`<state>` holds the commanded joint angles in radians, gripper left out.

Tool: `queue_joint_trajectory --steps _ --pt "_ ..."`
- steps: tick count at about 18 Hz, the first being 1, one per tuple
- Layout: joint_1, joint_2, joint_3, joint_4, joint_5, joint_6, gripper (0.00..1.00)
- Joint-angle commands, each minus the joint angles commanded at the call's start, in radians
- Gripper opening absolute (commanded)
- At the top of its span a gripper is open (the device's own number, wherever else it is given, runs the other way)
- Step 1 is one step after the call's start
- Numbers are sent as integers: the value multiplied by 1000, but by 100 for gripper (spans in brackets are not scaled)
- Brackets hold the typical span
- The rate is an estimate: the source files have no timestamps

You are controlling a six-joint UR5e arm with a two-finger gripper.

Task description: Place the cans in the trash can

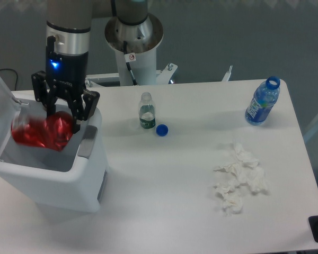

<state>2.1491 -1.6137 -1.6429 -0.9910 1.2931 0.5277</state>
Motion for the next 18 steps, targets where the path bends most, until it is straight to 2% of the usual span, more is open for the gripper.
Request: queue_joint_trajectory --steps 2,4,7,9,14,16,18 --pt "0 0 2 2 0 2 81" --pt "0 5 5 5 0 3 94" --pt "6 15 23 9 -2 3 100" --pt "23 24 34 9 -2 3 100" --pt "127 41 41 21 5 41 100" --pt "152 37 43 21 40 96 100" --pt "164 23 41 21 128 199 100"
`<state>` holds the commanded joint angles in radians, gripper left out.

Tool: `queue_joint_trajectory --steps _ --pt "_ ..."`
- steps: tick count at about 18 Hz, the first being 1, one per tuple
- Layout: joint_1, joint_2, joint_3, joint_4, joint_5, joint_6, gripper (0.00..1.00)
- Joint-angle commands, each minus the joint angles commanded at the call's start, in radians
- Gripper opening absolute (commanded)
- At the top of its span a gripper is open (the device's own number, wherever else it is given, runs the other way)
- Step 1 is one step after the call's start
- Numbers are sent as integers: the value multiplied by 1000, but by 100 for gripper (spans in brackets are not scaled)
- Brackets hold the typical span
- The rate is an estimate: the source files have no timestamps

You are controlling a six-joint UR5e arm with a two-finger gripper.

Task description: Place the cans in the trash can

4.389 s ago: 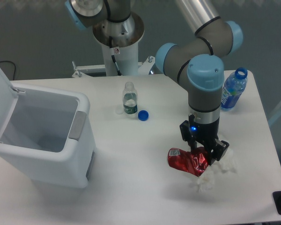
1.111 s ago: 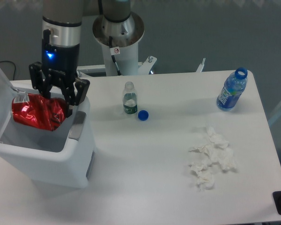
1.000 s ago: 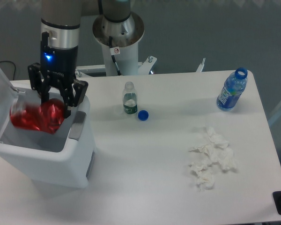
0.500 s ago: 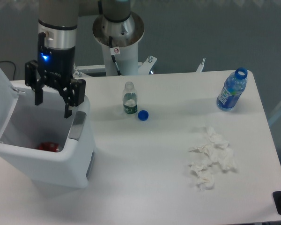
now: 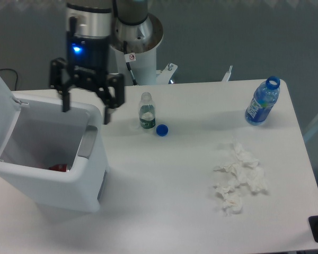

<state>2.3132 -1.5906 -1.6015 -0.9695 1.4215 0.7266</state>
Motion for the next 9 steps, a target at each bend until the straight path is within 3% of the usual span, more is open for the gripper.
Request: queue_joint_trajectory --steps 4,9 --pt "23 -67 -5 2 135 96 100" --pt "74 -129 -3 3 178 192 100"
